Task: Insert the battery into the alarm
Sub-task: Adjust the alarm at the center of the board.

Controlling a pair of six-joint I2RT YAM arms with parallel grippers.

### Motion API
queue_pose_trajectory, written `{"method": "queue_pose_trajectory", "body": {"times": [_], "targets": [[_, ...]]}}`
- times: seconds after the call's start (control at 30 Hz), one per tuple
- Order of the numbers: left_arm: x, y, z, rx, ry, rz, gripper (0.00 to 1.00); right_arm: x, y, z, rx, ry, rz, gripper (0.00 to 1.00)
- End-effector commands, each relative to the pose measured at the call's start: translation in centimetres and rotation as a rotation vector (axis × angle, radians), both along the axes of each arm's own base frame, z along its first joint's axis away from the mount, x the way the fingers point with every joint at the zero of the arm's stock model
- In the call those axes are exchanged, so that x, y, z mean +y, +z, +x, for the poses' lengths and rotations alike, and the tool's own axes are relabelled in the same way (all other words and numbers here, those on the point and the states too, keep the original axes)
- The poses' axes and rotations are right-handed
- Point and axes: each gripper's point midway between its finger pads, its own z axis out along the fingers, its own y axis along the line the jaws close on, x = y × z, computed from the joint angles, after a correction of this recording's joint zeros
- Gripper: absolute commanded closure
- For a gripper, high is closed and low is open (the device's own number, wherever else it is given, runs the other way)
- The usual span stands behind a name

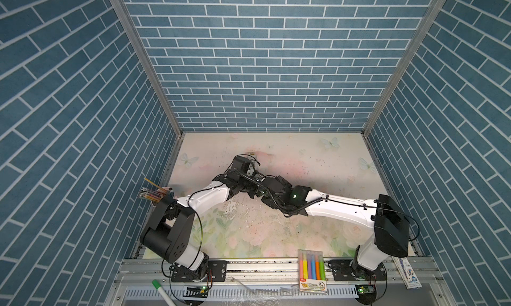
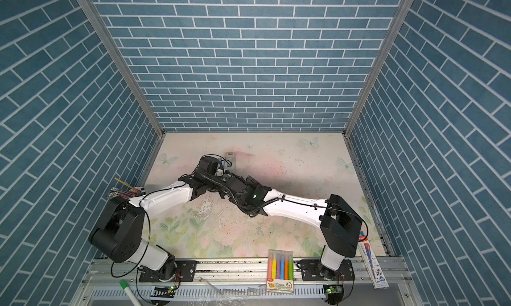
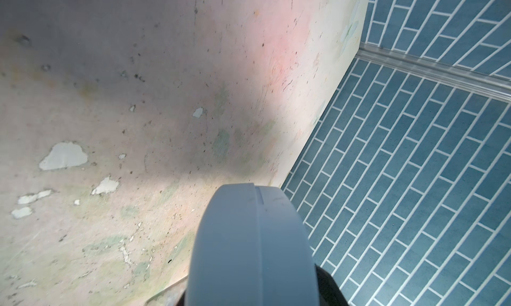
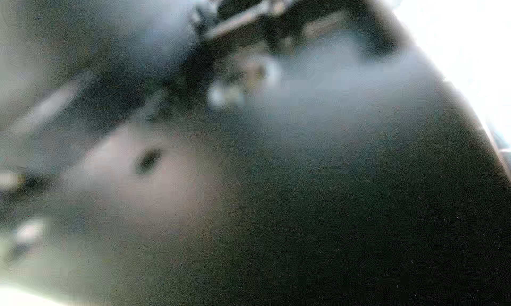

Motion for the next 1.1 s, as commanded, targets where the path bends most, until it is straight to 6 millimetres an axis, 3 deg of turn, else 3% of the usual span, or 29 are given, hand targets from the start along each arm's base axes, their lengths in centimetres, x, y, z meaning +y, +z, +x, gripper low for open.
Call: {"method": "queue_pose_trajectory", "body": {"times": [0.0, 0.13, 0.4, 0.67, 0.8, 1.07], "targets": [[-0.6, 2.0, -1.3, -0.04, -0.095, -0.065, 1.0, -3.3, -1.6, -0.4, 0.073, -0.014, -0.021, 0.17], [-0.5, 1.6, -1.4, -0.019, -0.089, -0.058, 1.0, -4.1, -0.6, -0.9, 0.094, -0.03, 0.073, 0.15], [-0.7, 2.2, -1.3, -0.022, -0.097, -0.07, 1.0, -3.8, -1.3, -0.6, 0.096, -0.03, 0.042, 0.19], [-1.0, 1.0, -1.5, 0.025, -0.079, -0.109, 1.0, -2.4, 0.4, 0.0, 0.001, 0.001, 0.05, 0.2], [-1.5, 1.0, -1.5, 0.046, -0.096, -0.138, 1.0, -1.6, 0.0, -0.3, -0.05, 0.049, -0.011, 0.2], [-1.8, 0.5, -1.8, 0.075, -0.13, -0.131, 1.0, -1.0, -0.4, -0.3, -0.113, 0.092, -0.09, 0.32]]}}
